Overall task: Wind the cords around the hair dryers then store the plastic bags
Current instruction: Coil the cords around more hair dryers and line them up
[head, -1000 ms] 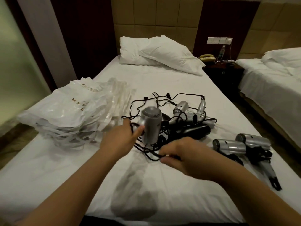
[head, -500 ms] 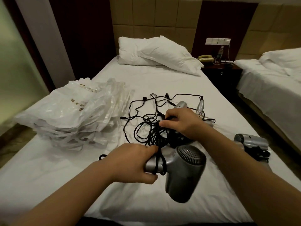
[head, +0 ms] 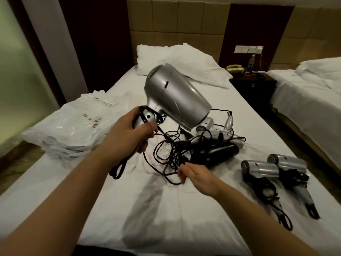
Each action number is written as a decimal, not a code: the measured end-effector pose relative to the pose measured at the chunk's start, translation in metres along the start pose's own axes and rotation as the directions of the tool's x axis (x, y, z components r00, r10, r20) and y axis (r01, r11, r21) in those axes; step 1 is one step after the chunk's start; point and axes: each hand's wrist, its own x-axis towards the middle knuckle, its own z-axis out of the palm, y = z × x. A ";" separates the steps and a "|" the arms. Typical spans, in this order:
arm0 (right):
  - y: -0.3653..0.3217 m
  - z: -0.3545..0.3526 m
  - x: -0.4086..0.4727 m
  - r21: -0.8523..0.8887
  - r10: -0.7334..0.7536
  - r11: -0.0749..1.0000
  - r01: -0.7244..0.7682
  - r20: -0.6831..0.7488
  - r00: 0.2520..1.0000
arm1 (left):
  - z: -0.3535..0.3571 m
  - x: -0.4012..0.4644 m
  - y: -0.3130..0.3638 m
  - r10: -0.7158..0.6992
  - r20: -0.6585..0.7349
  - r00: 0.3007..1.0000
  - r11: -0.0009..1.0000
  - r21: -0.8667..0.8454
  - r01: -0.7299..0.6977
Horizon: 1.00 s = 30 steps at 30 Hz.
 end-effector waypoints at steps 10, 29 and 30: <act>-0.047 -0.066 -0.007 -0.233 -0.193 0.965 0.123 -0.305 0.933 | -0.002 0.014 -0.039 -0.135 -0.309 0.942 0.983 0.080 0.167; -0.051 -0.054 -0.061 -0.290 -0.157 0.936 0.198 0.158 0.975 | 0.007 0.003 -0.068 -0.038 -0.110 0.993 0.585 0.803 0.112; -0.057 -0.063 -0.060 -0.398 -0.188 0.891 0.219 0.116 0.975 | 0.008 0.001 -0.069 -0.050 -0.055 0.997 0.519 0.851 0.073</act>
